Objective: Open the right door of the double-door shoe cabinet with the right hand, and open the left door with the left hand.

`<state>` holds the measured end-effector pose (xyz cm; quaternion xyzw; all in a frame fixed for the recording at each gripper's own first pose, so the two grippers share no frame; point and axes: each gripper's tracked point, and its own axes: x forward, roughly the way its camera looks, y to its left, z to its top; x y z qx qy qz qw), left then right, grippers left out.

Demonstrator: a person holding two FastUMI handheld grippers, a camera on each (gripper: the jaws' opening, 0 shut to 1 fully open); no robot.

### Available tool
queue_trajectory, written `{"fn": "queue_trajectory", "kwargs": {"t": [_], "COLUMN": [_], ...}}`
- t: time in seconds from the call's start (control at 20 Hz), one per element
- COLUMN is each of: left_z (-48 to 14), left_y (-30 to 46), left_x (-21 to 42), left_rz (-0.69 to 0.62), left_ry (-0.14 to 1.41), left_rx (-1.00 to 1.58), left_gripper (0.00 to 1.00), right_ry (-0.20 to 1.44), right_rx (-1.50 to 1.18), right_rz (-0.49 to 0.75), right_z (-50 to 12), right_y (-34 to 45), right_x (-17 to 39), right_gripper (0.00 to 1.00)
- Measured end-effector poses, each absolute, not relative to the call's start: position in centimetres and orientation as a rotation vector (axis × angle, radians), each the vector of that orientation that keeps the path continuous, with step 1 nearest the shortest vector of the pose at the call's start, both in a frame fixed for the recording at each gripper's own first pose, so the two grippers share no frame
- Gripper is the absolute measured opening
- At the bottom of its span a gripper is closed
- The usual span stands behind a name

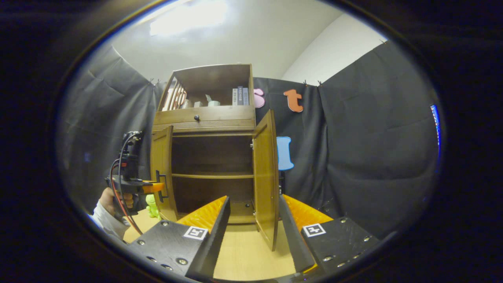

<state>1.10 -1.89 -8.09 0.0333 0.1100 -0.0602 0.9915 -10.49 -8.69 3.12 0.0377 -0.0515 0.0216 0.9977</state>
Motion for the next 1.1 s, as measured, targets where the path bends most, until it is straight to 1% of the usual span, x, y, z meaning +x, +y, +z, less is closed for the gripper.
{"fn": "queue_trajectory", "kwargs": {"t": [0.55, 0.6, 0.7, 0.75, 0.8, 0.85, 0.95, 1.0, 1.05, 1.1], "left_z": [-7.3, -7.4, -7.8, -7.7, -7.7, -7.7, -7.5, -7.4, -7.2, -7.2], "left_y": [2.4, 2.8, 3.3, 3.7, 4.1, 4.5, 5.3, 5.8, 6.5, 7.4], "left_x": [-3.8, -4.0, -4.8, -4.8, -5.1, -5.4, -5.9, -6.1, -6.5, -6.7], "left_rz": [-0.096, -0.097, -0.107, -0.108, -0.106, -0.1, -0.083, -0.07, -0.053, -0.034], "left_ry": [0.197, 0.202, 0.212, 0.217, 0.217, 0.216, 0.206, 0.202, 0.196, 0.195], "left_rx": [0.111, 0.103, 0.077, 0.072, 0.07, 0.073, 0.085, 0.095, 0.102, 0.111], "left_gripper": [0.29, 0.29, 0.29, 0.28, 0.29, 0.28, 0.28, 0.29, 0.26, 0.28], "right_ry": [-0.094, -0.094, -0.096, -0.097, -0.099, -0.1, -0.102, -0.1, -0.096, -0.087], "right_rx": [0.084, 0.087, 0.095, 0.096, 0.097, 0.098, 0.099, 0.098, 0.097, 0.094], "right_rz": [0.069, 0.068, 0.067, 0.064, 0.06, 0.058, 0.06, 0.06, 0.061, 0.059], "right_z": [2.6, 2.6, 2.8, 2.8, 2.9, 2.9, 2.4, 2.4, 2.2, 2.0], "right_y": [-6.3, -6.2, -6.0, -6.0, -6.1, -6.1, -5.8, -5.8, -5.7, -5.7], "right_x": [-9.9, -9.9, -9.9, -9.8, -9.8, -9.8, -10.1, -10.2, -10.1, -10.0], "right_gripper": [0.73, 0.67, 0.67, 0.73, 0.73, 0.67, 0.67, 0.73, 0.73, 0.73]}}
